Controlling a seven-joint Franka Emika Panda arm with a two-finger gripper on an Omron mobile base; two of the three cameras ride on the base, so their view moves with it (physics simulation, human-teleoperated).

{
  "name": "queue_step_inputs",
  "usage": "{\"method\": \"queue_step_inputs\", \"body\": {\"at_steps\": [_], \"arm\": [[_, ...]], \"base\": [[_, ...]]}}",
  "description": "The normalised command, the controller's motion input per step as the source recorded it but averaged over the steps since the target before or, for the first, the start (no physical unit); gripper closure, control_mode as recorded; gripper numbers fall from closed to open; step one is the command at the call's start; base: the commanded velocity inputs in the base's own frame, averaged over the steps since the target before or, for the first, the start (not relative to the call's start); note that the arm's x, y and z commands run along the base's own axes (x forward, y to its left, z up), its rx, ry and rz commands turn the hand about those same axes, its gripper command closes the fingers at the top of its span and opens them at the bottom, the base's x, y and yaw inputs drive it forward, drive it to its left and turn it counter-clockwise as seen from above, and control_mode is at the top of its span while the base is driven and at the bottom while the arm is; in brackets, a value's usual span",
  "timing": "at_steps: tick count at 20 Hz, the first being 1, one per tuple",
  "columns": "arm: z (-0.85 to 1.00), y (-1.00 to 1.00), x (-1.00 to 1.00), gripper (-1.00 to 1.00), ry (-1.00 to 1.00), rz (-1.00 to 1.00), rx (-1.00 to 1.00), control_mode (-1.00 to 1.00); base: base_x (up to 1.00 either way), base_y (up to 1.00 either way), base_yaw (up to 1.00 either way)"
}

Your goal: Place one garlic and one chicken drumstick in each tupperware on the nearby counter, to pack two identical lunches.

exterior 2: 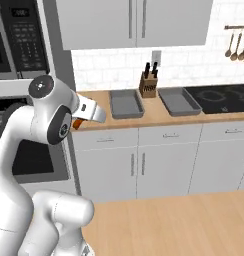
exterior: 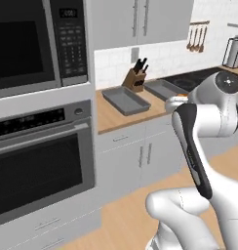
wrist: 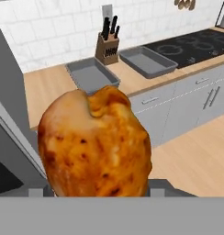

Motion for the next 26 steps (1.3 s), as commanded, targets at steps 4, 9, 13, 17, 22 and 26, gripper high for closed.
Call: {"method": "queue_step_inputs", "body": {"at_steps": [4, 9, 13, 17, 22, 26], "arm": [[0.0, 0.0, 0.0, 1.0, 0.0, 0.0, 0.0, 1.0], [0.0, 0.0, 0.0, 1.0, 0.0, 0.0, 0.0, 1.0], [0.0, 0.0, 0.0, 1.0, 0.0, 0.0, 0.0, 1.0], [0.0, 0.0, 0.0, 1.0, 0.0, 0.0, 0.0, 1.0], [0.0, 0.0, 0.0, 1.0, 0.0, 0.0, 0.0, 1.0], [0.0, 0.0, 0.0, 1.0, 0.0, 0.0, 0.0, 1.0]], "base": [[1.0, -0.62, 0.16], [1.0, -0.79, 0.15], [1.0, -0.94, -0.27], [1.0, -0.25, -0.02], [0.96, -0.01, 0.5], [0.42, 0.0, 0.76]]}}
